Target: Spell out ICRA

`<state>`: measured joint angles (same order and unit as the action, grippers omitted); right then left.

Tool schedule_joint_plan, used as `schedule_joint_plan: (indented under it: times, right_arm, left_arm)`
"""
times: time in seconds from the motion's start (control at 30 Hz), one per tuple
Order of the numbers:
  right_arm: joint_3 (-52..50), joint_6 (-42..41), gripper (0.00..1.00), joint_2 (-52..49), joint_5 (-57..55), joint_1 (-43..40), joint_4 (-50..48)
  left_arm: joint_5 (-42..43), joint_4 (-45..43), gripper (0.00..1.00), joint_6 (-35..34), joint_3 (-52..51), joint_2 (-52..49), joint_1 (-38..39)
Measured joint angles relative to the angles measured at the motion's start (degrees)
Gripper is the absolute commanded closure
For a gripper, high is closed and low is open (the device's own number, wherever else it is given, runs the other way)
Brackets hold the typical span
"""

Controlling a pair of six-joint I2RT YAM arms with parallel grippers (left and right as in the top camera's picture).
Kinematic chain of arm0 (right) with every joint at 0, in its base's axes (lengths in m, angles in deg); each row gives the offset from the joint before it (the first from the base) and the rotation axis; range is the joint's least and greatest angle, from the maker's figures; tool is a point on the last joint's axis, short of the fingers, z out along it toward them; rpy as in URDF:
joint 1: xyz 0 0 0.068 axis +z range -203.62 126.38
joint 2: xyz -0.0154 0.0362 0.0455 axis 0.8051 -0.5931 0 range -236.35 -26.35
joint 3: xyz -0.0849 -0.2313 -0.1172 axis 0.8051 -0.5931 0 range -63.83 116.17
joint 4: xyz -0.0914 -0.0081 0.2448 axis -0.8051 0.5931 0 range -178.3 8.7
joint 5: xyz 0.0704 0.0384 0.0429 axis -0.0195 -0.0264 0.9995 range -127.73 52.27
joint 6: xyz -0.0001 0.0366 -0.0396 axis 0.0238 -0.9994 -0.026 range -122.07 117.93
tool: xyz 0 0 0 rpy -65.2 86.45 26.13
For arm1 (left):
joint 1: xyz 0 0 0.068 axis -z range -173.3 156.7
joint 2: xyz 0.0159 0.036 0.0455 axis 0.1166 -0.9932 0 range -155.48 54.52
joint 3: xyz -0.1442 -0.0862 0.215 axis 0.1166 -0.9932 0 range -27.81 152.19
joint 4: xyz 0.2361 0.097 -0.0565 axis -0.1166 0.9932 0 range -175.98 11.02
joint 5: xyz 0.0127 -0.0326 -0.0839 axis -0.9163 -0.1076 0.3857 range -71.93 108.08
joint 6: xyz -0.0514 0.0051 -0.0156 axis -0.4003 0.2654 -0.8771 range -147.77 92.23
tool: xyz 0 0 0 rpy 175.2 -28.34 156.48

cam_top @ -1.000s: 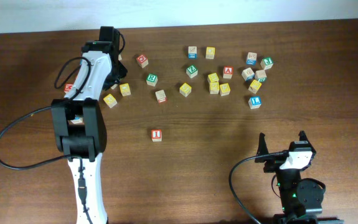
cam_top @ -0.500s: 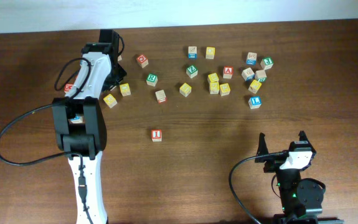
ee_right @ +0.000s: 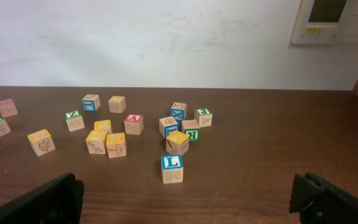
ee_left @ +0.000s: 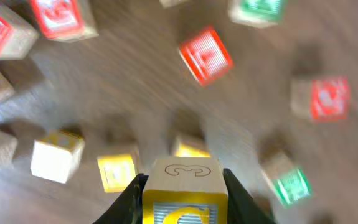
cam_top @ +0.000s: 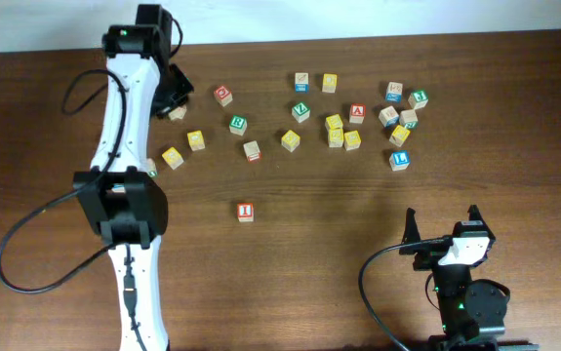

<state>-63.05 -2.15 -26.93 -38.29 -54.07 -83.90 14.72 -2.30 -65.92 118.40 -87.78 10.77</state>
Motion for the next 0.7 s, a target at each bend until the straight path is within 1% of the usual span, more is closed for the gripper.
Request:
schedule_joint_plan:
  times: [0.13, 0.27, 0.33, 0.43, 0.5, 0.6, 0.7]
  right_arm:
    - [0.0, 0.02, 0.02, 0.0, 0.0, 0.0, 0.0]
    - [0.0, -0.02, 0.01, 0.0, 0.0, 0.0, 0.0]
    - [0.0, 0.0, 0.02, 0.0, 0.0, 0.0, 0.0]
    - [0.0, 0.0, 0.02, 0.0, 0.0, 0.0, 0.0]
    - [0.0, 0.0, 0.02, 0.0, 0.0, 0.0, 0.0]
    - [0.0, 0.02, 0.02, 0.0, 0.0, 0.0, 0.0]
    - [0.0, 0.0, 0.02, 0.0, 0.0, 0.0, 0.0]
  left_arm:
    - [10.01, 4.9, 0.75, 6.03, 1.14, -0.02, 3.72]
    - [15.67, 12.24, 0.77, 9.9, 1.14, -0.02, 8.87]
    - [18.62, 12.94, 0.77, 13.09, 1.14, 0.0, 9.53]
    - [22.56, 12.94, 0.81, 16.55, 1.11, 0.94, 9.05]
    - [23.67, 12.96, 0.78, 18.49, 1.11, 2.69, 8.98]
    - [24.87, 12.74, 0.77, 21.99, -0.17, 10.56, 9.16]
    - [24.57, 12.83, 0.75, 23.54, -10.75, 24.52, 10.69]
